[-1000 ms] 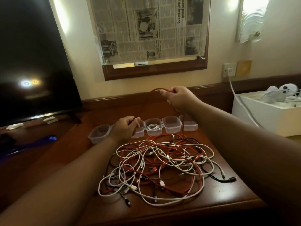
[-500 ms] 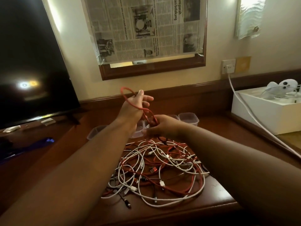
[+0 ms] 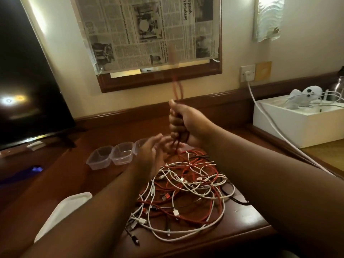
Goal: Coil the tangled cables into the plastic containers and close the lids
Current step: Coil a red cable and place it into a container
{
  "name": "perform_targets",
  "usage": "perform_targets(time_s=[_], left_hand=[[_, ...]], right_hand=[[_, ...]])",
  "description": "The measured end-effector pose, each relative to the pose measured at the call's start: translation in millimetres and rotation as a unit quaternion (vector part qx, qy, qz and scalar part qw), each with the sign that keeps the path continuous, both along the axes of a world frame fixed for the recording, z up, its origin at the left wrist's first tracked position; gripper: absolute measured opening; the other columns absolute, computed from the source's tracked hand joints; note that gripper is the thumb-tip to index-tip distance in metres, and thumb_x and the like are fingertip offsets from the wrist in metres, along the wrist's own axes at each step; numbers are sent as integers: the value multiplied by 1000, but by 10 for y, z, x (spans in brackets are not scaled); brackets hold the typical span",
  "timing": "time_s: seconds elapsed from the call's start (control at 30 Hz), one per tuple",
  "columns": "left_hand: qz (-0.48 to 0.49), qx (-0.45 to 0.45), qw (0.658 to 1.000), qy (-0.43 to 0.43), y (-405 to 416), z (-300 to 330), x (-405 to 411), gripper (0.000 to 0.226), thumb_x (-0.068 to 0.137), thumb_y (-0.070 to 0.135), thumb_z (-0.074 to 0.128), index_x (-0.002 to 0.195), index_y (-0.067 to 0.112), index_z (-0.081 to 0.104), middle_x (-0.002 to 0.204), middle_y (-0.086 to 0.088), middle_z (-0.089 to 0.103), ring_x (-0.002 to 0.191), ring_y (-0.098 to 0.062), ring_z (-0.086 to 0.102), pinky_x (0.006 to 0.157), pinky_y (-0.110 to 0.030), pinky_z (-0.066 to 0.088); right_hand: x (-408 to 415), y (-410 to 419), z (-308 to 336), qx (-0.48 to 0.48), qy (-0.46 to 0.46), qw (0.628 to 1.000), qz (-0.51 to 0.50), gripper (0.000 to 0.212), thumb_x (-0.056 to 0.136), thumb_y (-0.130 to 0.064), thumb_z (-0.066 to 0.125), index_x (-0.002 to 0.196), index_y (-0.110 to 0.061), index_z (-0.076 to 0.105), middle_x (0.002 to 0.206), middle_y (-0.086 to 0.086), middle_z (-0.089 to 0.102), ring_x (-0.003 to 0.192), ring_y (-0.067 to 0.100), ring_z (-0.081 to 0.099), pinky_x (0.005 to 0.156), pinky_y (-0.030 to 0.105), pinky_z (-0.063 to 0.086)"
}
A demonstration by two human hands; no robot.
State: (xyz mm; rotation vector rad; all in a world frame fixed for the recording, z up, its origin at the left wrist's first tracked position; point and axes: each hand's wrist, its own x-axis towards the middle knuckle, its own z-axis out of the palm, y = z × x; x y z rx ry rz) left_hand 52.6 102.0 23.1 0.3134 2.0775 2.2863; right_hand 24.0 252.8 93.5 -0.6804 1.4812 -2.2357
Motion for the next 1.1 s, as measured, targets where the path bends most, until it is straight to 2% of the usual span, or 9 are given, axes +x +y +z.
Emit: perform_targets(time_s=[0.1, 0.27, 0.37, 0.43, 0.57, 0.7, 0.87, 1.0, 1.1], left_hand=[[-77, -90, 993, 5, 98, -226, -23, 38, 84, 31, 45, 103, 10, 71, 108, -12, 71, 110, -28, 62, 104, -55, 35], [18, -296, 955, 28, 119, -311, -157, 29, 100, 35, 50, 96, 17, 72, 106, 2, 72, 109, -18, 62, 94, -36, 46], [83, -354, 929, 63, 27, -238, -247, 26, 103, 27, 48, 94, 12, 67, 97, -11, 70, 75, -16, 59, 62, -25, 44], [119, -341, 929, 78, -47, -149, -288, 24, 103, 25, 47, 90, 13, 63, 82, -16, 64, 58, -13, 52, 53, -27, 42], [203, -319, 911, 163, -163, 65, -314, 16, 99, 24, 55, 85, 23, 63, 75, -2, 63, 67, -19, 59, 61, -39, 50], [198, -295, 911, 208, -144, 297, -249, 7, 90, 11, 65, 88, 17, 69, 85, 0, 70, 78, -8, 67, 70, -27, 55], [208, -294, 913, 195, -332, 268, -287, 20, 97, 33, 59, 83, 25, 70, 81, 1, 70, 81, -21, 68, 77, -46, 55], [174, -324, 919, 142, -332, 150, -248, 21, 101, 28, 52, 90, 22, 69, 87, -4, 69, 80, -19, 65, 74, -38, 53], [173, -353, 912, 116, -352, 8, -297, 19, 102, 24, 52, 92, 25, 68, 96, -7, 71, 89, -26, 67, 83, -44, 55]], right_hand=[[28, 81, 243, -106, 0, 993, -47, 40, 103, -38, 43, 67, -21, 45, 57, -6, 29, 48, 11, 27, 50, 27, 28], [-10, 375, 519, -117, 65, 979, -151, 40, 104, -33, 40, 66, -21, 44, 54, -5, 30, 46, 12, 25, 46, 28, 24], [-52, 466, 471, 14, 98, 974, -202, 36, 104, -31, 44, 71, -19, 48, 50, -7, 38, 42, 10, 33, 42, 25, 30], [-78, 451, 405, 170, 118, 949, -236, 23, 103, -29, 49, 84, -17, 55, 58, -7, 48, 45, 6, 42, 43, 20, 38], [-170, 381, 181, 480, 248, 818, -200, 23, 98, -32, 57, 103, -11, 64, 87, 3, 65, 71, 11, 58, 64, 23, 48], [-116, 315, 56, 586, 270, 762, -52, 39, 90, -44, 66, 101, -6, 68, 86, 5, 67, 76, 15, 61, 74, 29, 51], [-105, 227, 111, 420, 234, 862, -163, 24, 96, -38, 60, 92, -15, 64, 76, 0, 61, 67, 12, 56, 61, 23, 46], [-92, 162, 109, 254, 160, 931, -207, 28, 101, -37, 50, 97, -15, 68, 97, 8, 68, 89, 21, 63, 81, 34, 52], [-109, 107, 129, 113, 87, 965, -218, 23, 103, -32, 49, 97, -16, 65, 108, 9, 71, 110, 27, 66, 96, 42, 54]])
